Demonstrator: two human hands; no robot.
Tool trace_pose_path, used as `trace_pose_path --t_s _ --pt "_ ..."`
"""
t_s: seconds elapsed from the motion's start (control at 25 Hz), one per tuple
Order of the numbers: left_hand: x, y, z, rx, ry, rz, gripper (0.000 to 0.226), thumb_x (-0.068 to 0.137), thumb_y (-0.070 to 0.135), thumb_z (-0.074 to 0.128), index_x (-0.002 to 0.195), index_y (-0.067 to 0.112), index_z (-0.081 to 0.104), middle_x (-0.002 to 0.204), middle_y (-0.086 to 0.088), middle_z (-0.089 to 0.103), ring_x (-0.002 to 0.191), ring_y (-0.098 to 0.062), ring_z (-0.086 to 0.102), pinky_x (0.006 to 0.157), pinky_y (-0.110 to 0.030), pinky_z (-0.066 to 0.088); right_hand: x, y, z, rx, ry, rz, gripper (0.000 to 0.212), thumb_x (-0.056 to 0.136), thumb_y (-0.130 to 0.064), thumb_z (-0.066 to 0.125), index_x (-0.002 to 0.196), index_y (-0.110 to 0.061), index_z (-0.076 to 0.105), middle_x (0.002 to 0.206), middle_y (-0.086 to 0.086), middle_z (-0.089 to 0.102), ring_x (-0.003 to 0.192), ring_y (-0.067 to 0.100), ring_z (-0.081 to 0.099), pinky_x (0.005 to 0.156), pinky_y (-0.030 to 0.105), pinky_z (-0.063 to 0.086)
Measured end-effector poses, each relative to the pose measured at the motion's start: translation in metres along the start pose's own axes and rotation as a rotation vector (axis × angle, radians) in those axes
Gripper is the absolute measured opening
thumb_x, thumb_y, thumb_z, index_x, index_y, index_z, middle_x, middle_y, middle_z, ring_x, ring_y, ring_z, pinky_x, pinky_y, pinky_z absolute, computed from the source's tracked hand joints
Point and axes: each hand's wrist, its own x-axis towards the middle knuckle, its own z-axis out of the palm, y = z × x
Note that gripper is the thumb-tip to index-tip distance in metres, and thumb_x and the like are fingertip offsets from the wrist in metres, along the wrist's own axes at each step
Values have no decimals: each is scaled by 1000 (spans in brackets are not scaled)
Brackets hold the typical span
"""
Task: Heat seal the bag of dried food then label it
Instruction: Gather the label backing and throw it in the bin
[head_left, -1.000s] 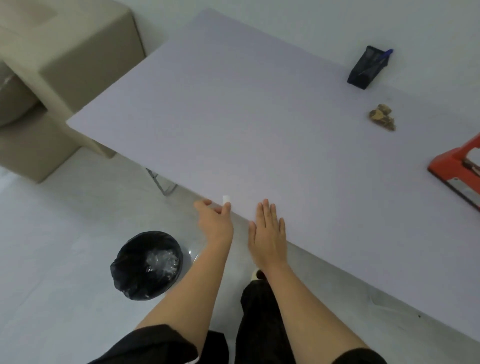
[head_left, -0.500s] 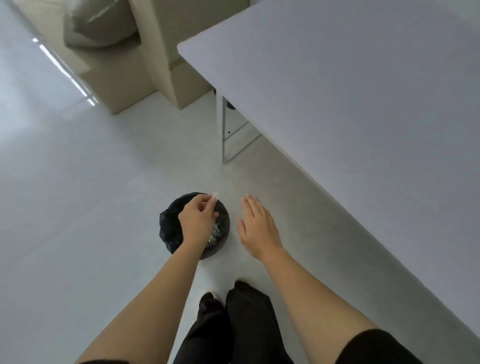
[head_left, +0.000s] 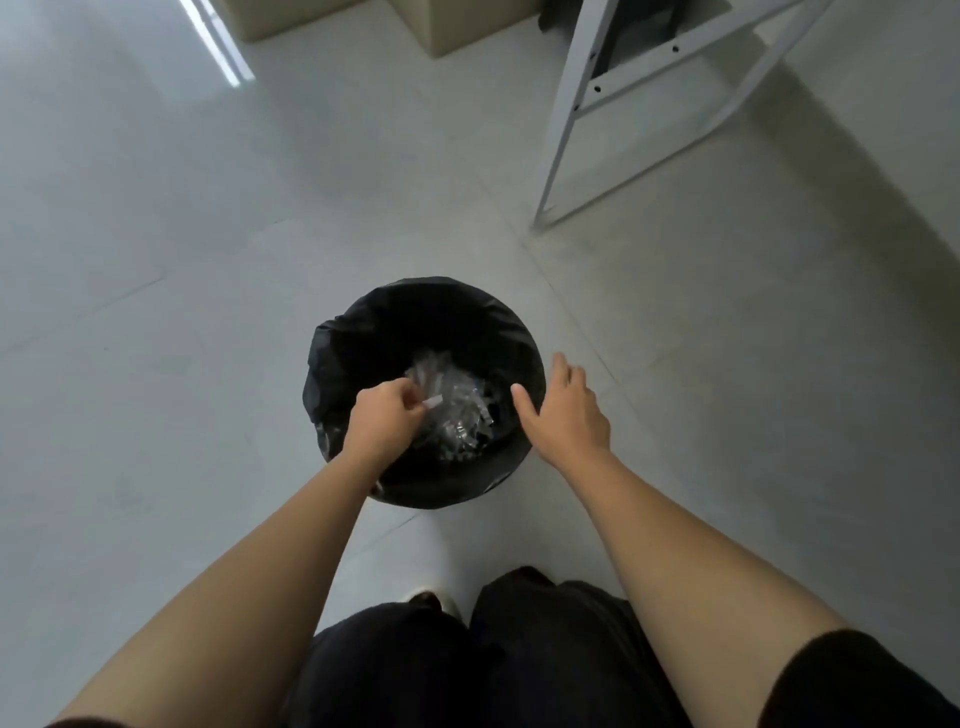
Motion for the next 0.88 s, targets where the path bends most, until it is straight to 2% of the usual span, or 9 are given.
trace_pose_path --t_s 0.08,0.12,0.2,0.32,0.4,0.48,0.56,0.64,0.88 --pt "19 -14 13 56 -33 7 34 85 39 64 89 6 67 84 -9 66 80 -24 62 73 -33 51 12 4 17 34 -40 24 55 95 -45 37 136 -11 24 121 14 50 104 36 55 70 37 44" --pt "29 -18 20 83 -46 4 31 85 36 64 88 6 67 84 -8 66 82 -25 62 72 -32 49 17 6 26 62 -35 21 43 97 -37 36 128 -9 29 104 14 56 95 36 59 67 38 46" --pt "45 -26 34 115 -57 -5 17 86 25 62 89 9 68 87 -8 66 88 -26 62 72 -29 45 25 7 40 105 7 34 20 97 -18 36 113 -7 33 73 6 51 76 33 59 57 37 46" --pt "58 -32 47 103 -34 -36 15 86 14 59 95 10 70 99 -12 69 94 -27 62 77 -29 46 29 6 47 111 21 73 16 93 -6 37 108 -6 33 63 1 41 63 26 50 48 31 35" --pt "57 -33 51 73 -12 -54 21 86 13 61 105 7 67 106 -15 67 98 -27 61 81 -29 46 28 7 47 111 10 74 15 94 -8 36 108 -6 32 69 6 50 62 26 48 47 30 33" --pt "53 -28 47 56 33 -61 26 87 12 60 111 5 64 109 -16 66 102 -28 60 83 -31 46 26 5 43 78 2 54 20 98 -21 34 111 -7 33 88 13 60 69 29 52 54 33 38" --pt "44 -20 36 51 77 -46 25 88 11 59 111 5 65 109 -15 66 102 -28 60 82 -31 46 20 -2 31 64 2 55 40 98 -40 32 120 -7 32 111 14 56 88 33 56 64 35 38" --pt "26 -9 17 42 94 -42 23 88 13 59 109 7 65 108 -14 66 99 -27 61 82 -30 46 7 -14 6 71 25 37 51 97 -45 30 131 -6 29 125 15 48 106 34 52 71 37 37" --pt "-73 88 -86 -12 146 11 24 91 20 54 107 8 67 102 -11 70 98 -25 61 83 -28 43 -70 -71 -129 -18 89 -115 47 99 -40 27 128 -5 39 125 15 50 111 33 48 88 42 40"
